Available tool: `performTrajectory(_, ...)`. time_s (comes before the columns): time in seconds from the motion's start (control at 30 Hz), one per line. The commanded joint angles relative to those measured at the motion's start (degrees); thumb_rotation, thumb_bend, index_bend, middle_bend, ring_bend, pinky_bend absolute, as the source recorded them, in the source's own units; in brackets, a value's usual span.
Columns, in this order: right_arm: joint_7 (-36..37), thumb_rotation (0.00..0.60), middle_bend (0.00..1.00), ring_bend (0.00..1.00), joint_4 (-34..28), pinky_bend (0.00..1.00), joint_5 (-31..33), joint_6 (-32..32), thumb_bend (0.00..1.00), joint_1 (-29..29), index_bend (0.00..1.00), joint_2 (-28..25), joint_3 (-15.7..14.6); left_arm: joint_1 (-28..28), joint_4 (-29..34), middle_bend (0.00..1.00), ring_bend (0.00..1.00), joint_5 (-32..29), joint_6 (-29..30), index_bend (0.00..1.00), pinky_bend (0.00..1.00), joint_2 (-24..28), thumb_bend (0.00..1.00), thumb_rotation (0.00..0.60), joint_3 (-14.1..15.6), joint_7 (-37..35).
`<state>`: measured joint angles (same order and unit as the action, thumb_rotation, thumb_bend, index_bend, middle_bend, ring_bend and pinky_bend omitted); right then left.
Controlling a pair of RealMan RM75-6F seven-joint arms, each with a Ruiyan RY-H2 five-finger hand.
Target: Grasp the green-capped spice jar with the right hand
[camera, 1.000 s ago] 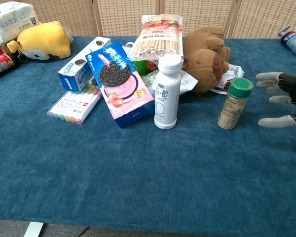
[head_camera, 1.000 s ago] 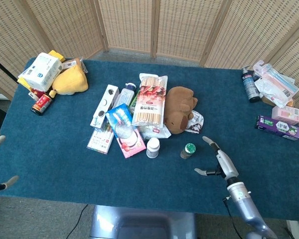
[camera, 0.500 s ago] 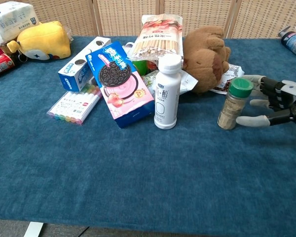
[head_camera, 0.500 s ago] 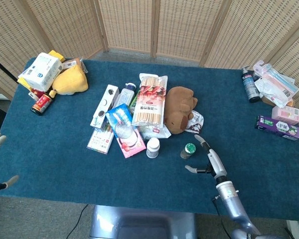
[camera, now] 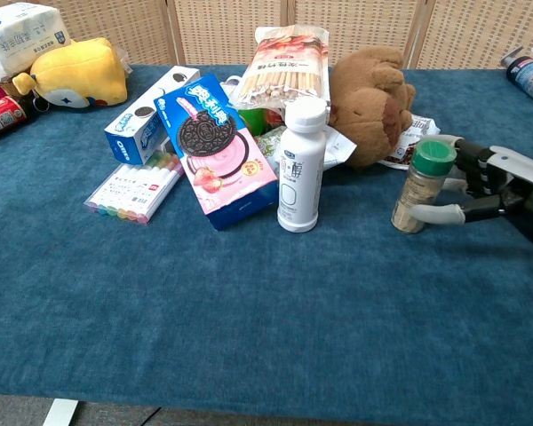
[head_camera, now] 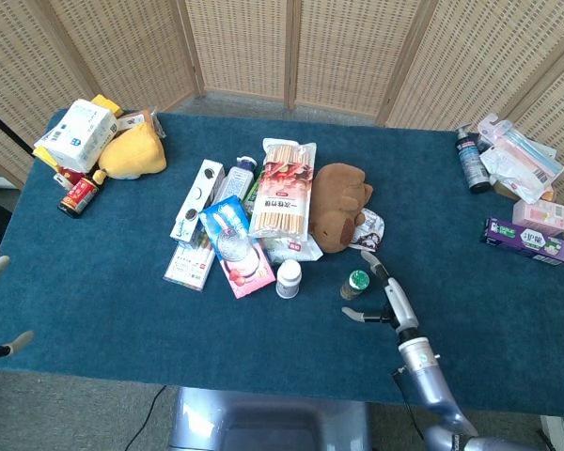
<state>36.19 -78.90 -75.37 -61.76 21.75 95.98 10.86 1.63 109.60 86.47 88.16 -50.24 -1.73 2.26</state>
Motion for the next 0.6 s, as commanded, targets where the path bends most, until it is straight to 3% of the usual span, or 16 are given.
performTrajectory(0.03, -0.15, 0.600, 0.00, 0.00, 0.45, 0.00, 0.22, 0.18, 0.00, 0.52, 0.00, 0.71, 0.55, 0.00, -0.03, 0.00, 0.00, -0.07, -0.03, 0.08, 0.00, 0.01, 0.00, 0.600, -0.01, -0.04)
performTrajectory(0.5, -2.53, 0.600, 0.00, 0.00, 3.70, 0.00, 1.60, -1.82, 0.00, 1.33, 0.00, 5.83, 2.34, -0.16, -0.19, 0.00, 0.00, -0.64, 0.07, 0.08, 0.00, 0.32, 0.00, 0.600, -0.20, -0.72)
performTrajectory(0.57, -2.71, 0.600, 0.00, 0.00, 4.50, 0.06, 1.65, -2.89, 0.00, 1.28, 0.00, 7.06, 2.79, -0.19, -0.24, 0.00, 0.00, -0.84, 0.09, 0.08, 0.00, 0.39, 0.00, 0.600, -0.27, -0.83)
performTrajectory(0.6, -2.92, 0.600, 0.05, 0.00, 4.94, 0.16, 1.68, -3.42, 0.00, 1.27, 0.00, 7.62, 3.04, -0.20, -0.26, 0.00, 0.00, -0.93, 0.10, 0.08, 0.00, 0.42, 0.00, 0.600, -0.30, -0.90)
